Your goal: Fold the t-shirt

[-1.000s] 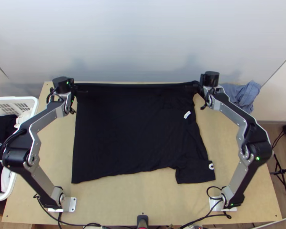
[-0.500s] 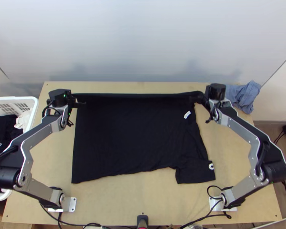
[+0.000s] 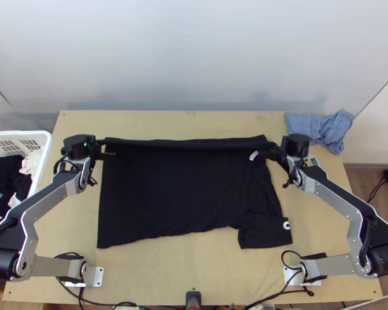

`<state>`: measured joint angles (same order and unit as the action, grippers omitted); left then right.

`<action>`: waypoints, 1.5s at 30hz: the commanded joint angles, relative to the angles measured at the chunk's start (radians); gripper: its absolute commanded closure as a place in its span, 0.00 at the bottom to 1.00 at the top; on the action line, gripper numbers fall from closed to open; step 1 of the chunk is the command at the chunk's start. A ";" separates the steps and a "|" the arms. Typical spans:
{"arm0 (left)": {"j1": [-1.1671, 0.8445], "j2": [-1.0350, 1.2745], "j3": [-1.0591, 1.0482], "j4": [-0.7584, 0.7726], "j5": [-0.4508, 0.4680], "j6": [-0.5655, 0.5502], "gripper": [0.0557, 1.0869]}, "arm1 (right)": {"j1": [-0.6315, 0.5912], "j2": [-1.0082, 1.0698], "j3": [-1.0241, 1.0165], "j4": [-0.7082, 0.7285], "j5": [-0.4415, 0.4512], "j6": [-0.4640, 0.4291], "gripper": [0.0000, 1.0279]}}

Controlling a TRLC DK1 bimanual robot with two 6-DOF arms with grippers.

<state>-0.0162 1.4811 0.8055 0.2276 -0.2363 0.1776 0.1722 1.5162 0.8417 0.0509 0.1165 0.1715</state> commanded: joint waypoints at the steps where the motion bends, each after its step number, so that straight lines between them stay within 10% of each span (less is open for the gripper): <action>1: -0.007 -0.059 -0.097 -0.002 0.000 0.010 0.96 | 0.007 -0.030 -0.062 0.001 -0.011 0.002 0.97; 9: -0.037 -0.071 -0.124 -0.120 0.000 0.010 0.95 | 0.015 -0.021 -0.105 0.001 -0.069 -0.010 0.95; 12: -0.044 -0.070 -0.126 -0.191 0.002 0.008 0.63 | 0.029 -0.027 -0.135 -0.011 -0.083 -0.024 0.21; 14: -0.042 -0.061 -0.120 -0.252 0.006 -0.010 0.21 | 0.033 -0.025 -0.148 -0.023 -0.100 -0.041 0.03; 15: -0.044 -0.053 -0.109 -0.315 0.026 -0.012 0.02 | 0.033 -0.027 -0.147 -0.051 -0.117 -0.052 0.03; 28: 0.010 -0.567 -0.150 -0.674 0.292 -0.138 0.04 | 0.021 -0.427 -0.130 -0.505 -0.333 -0.110 0.03; 45: 0.004 -0.708 -0.112 -1.166 0.292 0.054 0.06 | 0.079 -0.590 -0.098 -1.068 -0.506 -0.302 0.04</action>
<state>-0.0391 0.7197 0.6647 -0.8047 0.0502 0.1154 0.2470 0.9619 0.7437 -0.8948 -0.3355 -0.0681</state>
